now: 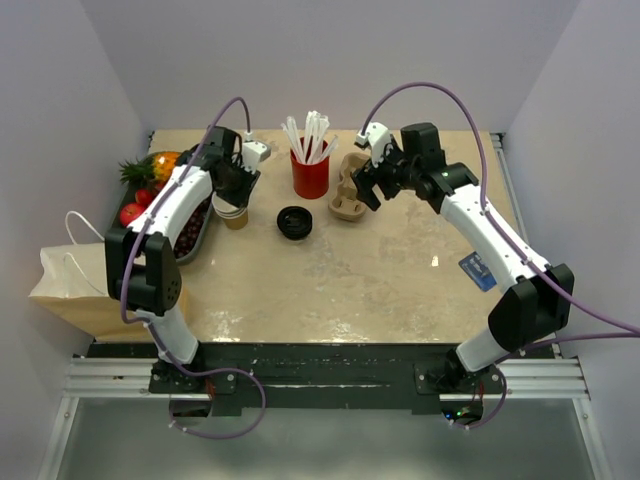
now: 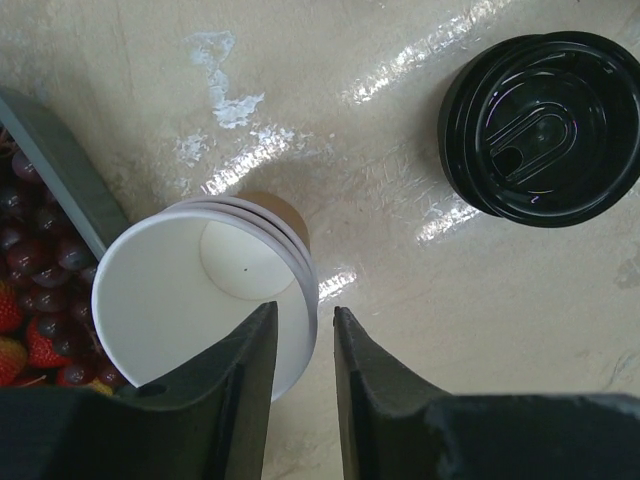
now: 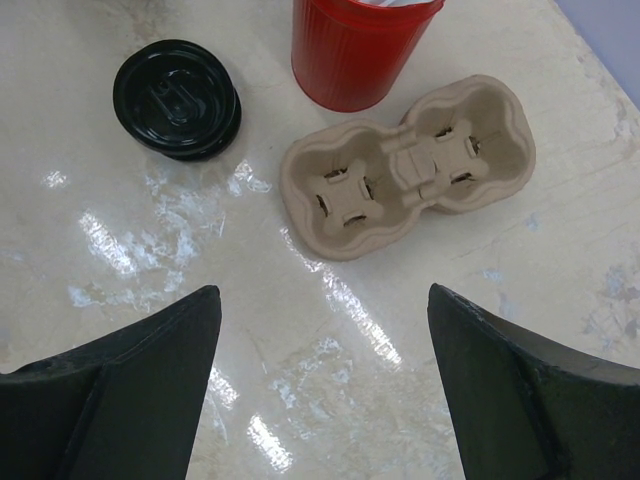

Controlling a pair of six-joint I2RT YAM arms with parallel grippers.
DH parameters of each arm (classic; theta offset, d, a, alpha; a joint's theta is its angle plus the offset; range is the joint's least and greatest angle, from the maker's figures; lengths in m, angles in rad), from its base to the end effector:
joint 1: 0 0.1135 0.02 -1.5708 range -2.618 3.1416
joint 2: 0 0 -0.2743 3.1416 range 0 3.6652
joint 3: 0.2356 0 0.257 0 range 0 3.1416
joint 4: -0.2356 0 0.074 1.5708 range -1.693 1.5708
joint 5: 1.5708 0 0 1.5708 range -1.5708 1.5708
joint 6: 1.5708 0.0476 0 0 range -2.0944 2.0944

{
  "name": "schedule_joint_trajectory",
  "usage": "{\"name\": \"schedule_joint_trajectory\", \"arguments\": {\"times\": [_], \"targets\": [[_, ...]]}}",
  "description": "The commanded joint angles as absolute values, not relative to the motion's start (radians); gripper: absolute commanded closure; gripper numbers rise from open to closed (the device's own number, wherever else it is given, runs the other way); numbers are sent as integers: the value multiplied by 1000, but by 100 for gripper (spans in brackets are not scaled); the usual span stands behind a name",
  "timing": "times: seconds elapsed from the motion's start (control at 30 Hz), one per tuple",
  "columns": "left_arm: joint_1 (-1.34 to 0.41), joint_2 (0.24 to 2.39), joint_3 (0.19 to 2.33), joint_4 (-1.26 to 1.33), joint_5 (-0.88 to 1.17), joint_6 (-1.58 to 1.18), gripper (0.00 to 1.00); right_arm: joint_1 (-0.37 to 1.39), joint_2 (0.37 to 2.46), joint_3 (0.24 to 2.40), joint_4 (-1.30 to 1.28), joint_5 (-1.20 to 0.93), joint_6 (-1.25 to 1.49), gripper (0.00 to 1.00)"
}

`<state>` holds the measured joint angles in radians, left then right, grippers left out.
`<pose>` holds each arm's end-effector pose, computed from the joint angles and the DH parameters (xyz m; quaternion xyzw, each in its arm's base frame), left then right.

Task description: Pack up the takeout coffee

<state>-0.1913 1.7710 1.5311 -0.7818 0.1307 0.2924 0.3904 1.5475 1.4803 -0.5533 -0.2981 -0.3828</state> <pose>0.3864 -0.0812 0.2778 0.2472 0.9283 -0.0491 0.2734 0.3315 0.1515 0.3613 -0.3945 0.7889 0.1338 0.4519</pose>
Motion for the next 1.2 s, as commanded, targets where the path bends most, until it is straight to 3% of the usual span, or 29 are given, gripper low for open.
{"name": "schedule_joint_trajectory", "arguments": {"times": [0.0,0.47,0.87,1.17], "targets": [[-192,1779,1585,-796,117,295,67,390,1537,1474,-528,-298,-370,13],[-192,1801,1592,-805,120,302,73,388,1552,1477,-519,-288,-368,13],[-192,1793,1598,-815,106,308,98,388,1545,1459,-508,-282,-364,13],[-192,1770,1687,-891,77,356,100,388,1557,1476,-509,-285,-356,13]]}}
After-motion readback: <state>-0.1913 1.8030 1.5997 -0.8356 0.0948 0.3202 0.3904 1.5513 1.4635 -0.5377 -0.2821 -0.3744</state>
